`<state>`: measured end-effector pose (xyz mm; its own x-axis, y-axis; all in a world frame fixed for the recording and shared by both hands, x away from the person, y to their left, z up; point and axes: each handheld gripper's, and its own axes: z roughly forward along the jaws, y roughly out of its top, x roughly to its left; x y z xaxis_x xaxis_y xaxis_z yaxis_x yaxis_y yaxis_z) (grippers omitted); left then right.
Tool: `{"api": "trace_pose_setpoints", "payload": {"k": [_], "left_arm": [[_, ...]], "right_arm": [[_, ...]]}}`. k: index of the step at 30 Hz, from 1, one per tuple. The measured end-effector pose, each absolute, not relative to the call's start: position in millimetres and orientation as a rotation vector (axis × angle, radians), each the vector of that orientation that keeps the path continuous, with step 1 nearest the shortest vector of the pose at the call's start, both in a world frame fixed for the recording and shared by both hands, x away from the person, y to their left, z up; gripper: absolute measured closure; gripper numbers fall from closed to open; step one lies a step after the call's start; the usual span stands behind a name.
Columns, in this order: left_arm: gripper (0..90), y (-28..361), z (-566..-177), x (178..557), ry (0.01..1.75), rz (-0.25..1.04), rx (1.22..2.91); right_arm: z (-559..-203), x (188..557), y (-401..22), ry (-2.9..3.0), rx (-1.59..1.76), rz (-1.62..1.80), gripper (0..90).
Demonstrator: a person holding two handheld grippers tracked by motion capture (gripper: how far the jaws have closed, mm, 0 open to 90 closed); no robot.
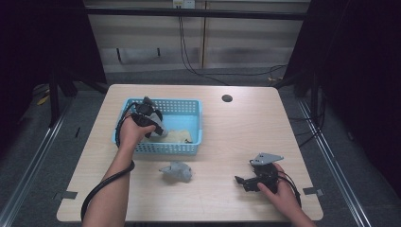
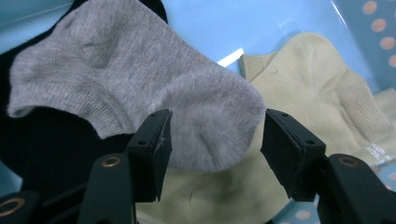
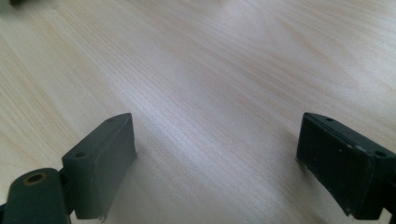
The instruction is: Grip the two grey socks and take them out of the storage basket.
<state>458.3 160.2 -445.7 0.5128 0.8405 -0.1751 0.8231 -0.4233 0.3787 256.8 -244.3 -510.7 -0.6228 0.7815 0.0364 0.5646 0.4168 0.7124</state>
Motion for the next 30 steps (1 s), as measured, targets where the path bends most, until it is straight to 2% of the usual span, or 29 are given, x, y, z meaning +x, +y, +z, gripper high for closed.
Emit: {"api": "trace_pose_setpoints", "payload": {"k": [2,5,8,13,15,25,30], "left_arm": [[43.1,159,-446,458,1.361,0.047,2.340],[50.0,154,-446,457,1.337,0.034,2.370],[63.2,150,-446,458,1.312,0.022,2.443],[84.7,150,-450,459,1.328,-0.044,2.459],[90.0,150,-446,458,1.340,-0.060,2.459],[90.0,148,-414,449,1.287,-0.075,2.447],[90.0,150,-409,448,1.279,-0.035,2.434]], "right_arm": [[-511,257,-244,2.374,1.164,1.021,11.0],[-511,257,-244,2.374,1.167,1.019,11.0],[-511,257,-244,2.375,1.165,1.020,11.0],[-511,257,-244,2.376,1.159,1.021,11.0],[-511,257,-244,2.376,1.163,1.020,11.0],[-511,257,-244,2.376,1.160,1.021,11.0],[-511,257,-244,2.375,1.159,1.021,11.0]]}}
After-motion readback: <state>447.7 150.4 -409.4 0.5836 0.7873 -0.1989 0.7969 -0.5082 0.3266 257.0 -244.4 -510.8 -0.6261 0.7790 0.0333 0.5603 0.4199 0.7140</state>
